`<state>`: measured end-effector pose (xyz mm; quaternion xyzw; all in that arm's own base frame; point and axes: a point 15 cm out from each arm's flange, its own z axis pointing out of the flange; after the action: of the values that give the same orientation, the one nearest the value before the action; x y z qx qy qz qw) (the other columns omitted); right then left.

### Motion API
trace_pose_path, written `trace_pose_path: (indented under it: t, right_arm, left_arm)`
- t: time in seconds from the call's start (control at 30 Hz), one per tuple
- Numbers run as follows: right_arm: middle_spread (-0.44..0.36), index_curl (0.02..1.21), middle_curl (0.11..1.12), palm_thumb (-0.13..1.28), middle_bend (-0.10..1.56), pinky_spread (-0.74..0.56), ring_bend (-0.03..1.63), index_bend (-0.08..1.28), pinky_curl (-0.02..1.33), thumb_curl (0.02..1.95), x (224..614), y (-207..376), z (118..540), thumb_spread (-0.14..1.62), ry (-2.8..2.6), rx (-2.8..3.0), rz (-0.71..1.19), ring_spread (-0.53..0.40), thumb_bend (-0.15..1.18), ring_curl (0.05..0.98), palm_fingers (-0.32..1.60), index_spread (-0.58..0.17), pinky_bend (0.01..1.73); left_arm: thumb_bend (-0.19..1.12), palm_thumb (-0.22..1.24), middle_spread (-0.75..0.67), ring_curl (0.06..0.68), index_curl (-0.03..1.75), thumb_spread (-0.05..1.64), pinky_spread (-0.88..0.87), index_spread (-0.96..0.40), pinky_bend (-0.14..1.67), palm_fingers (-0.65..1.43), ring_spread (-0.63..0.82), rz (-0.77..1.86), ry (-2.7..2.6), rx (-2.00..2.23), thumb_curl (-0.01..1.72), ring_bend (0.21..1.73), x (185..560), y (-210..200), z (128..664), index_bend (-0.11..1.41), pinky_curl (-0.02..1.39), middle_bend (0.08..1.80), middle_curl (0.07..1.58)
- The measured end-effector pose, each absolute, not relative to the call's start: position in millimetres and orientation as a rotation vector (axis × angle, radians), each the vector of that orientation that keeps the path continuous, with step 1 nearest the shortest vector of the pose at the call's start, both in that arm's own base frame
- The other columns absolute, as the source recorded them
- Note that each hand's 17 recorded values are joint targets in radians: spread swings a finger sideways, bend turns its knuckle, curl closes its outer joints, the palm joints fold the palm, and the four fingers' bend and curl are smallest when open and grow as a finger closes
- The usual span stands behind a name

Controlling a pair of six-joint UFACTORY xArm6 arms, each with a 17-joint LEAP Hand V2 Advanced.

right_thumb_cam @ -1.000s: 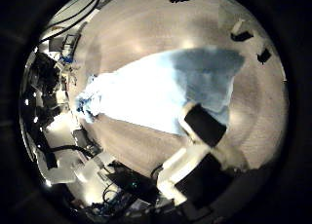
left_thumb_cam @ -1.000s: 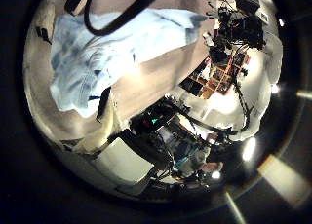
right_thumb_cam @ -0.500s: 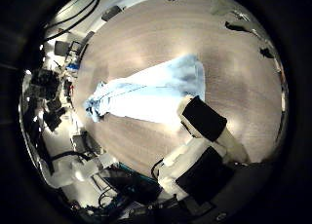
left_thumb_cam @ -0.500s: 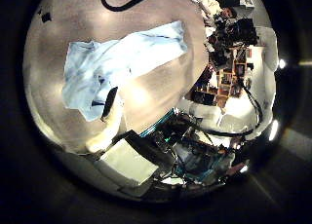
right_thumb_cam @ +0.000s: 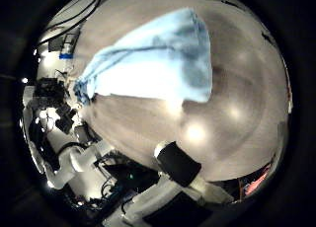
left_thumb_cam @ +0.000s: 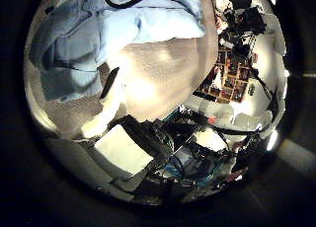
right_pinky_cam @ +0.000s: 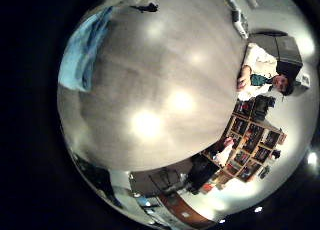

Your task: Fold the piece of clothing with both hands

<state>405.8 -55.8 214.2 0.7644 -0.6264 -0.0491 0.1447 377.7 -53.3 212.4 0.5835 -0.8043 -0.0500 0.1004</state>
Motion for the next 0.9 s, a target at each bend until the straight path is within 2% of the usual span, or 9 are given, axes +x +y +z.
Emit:
trace_pose_path:
  t: [0.13,0.33,0.53,0.7,0.8,0.9]
  right_arm:
    - [-0.165,0.38,0.36,0.41,0.34,0.3,0.44,0.17,0.3,0.37,403,-56,198,1.16,-1.764,2.182,-0.181,0.058,-0.03,0.25,0.02,-0.391,0.54]
    - [-0.136,0.35,0.35,0.4,0.3,0.3,0.4,0.17,0.29,0.36,406,-54,188,1.11,-1.769,2.175,-0.186,0.083,-0.03,0.242,0.05,-0.381,0.5]
    - [-0.109,0.33,0.35,0.45,0.29,0.25,0.43,0.16,0.28,0.36,406,-50,176,1.09,-1.746,2.169,-0.208,0.036,-0.02,0.249,0.16,-0.353,0.46]
    - [-0.123,0.33,0.37,0.5,0.35,0.12,0.55,0.19,0.25,0.36,411,-48,174,1.08,-1.744,2.179,-0.198,-0.079,-0.01,0.27,0.4,-0.342,0.41]
    - [-0.176,0.33,0.39,0.58,0.42,-0.05,0.69,0.19,0.25,0.38,412,-48,174,1.08,-1.744,2.181,-0.195,-0.187,0.0,0.302,0.74,-0.362,0.49]
    - [-0.247,0.36,0.41,0.65,0.45,-0.25,0.78,0.21,0.26,0.4,415,-48,174,1.07,-1.748,2.188,-0.183,-0.263,0.0,0.341,0.95,-0.392,0.59]
  left_arm:
    - [-0.02,0.54,0.01,0.229,0.53,1.14,0.29,-0.1,0.25,0.28,0.18,-0.154,-2.366,1.734,0.39,0.65,384,-51,211,0.18,0.37,0.23,0.42]
    - [-0.02,0.53,0.0,0.221,0.5,1.14,0.28,-0.1,0.24,0.29,0.17,-0.177,-2.353,1.74,0.39,0.63,389,-45,208,0.18,0.36,0.22,0.42]
    - [-0.02,0.53,0.0,0.216,0.48,1.15,0.28,-0.1,0.23,0.3,0.16,-0.19,-2.347,1.74,0.39,0.62,394,-44,208,0.18,0.36,0.21,0.41]
    - [-0.02,0.53,0.0,0.211,0.47,1.15,0.28,-0.1,0.22,0.31,0.16,-0.201,-2.342,1.735,0.39,0.61,396,-43,207,0.18,0.36,0.2,0.41]
    - [-0.02,0.53,0.0,0.209,0.46,1.15,0.28,-0.1,0.21,0.32,0.16,-0.203,-2.341,1.735,0.39,0.61,397,-43,207,0.18,0.36,0.2,0.42]
    - [-0.02,0.53,0.0,0.209,0.46,1.15,0.28,-0.1,0.21,0.32,0.16,-0.207,-2.337,1.733,0.39,0.61,397,-43,204,0.18,0.36,0.19,0.41]
